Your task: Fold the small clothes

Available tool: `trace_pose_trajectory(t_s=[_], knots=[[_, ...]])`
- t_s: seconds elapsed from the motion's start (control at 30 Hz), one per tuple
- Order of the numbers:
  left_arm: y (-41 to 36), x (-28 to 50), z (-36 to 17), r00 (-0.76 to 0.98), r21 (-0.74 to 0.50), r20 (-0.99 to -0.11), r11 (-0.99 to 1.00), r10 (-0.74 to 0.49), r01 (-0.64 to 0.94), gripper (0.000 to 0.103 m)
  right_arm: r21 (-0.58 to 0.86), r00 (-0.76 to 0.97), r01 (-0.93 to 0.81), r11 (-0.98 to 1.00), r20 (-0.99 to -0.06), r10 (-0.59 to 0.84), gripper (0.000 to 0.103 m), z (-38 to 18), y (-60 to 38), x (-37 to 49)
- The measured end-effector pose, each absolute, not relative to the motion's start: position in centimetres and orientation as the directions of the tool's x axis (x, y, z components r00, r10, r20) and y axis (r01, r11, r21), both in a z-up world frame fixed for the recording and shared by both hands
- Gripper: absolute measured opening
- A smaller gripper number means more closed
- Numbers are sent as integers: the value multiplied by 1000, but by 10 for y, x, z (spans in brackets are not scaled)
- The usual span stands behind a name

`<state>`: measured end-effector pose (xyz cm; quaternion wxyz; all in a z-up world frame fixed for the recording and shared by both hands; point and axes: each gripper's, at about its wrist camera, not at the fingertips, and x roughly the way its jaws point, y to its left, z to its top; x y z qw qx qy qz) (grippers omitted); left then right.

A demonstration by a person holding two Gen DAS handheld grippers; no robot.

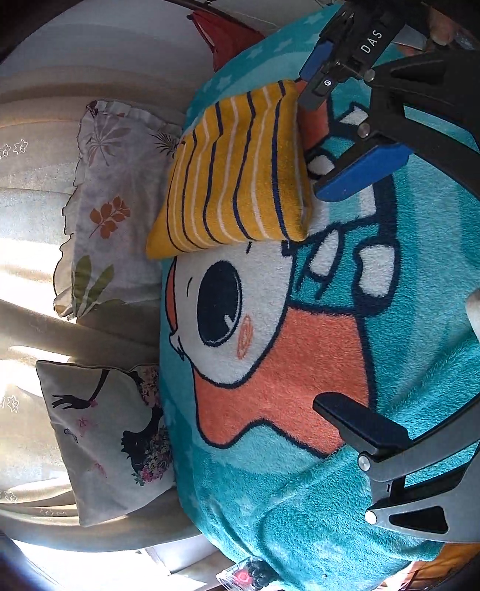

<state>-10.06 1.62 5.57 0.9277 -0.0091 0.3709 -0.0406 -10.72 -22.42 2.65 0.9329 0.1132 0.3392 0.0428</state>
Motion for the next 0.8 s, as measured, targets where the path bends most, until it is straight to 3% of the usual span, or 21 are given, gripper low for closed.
trace_pose_trajectory(t_s=[0.8], knots=[[18, -93, 40, 669, -64, -737, 995, -95, 71, 103, 212, 753, -17, 977, -641, 152, 79, 24, -214, -104]])
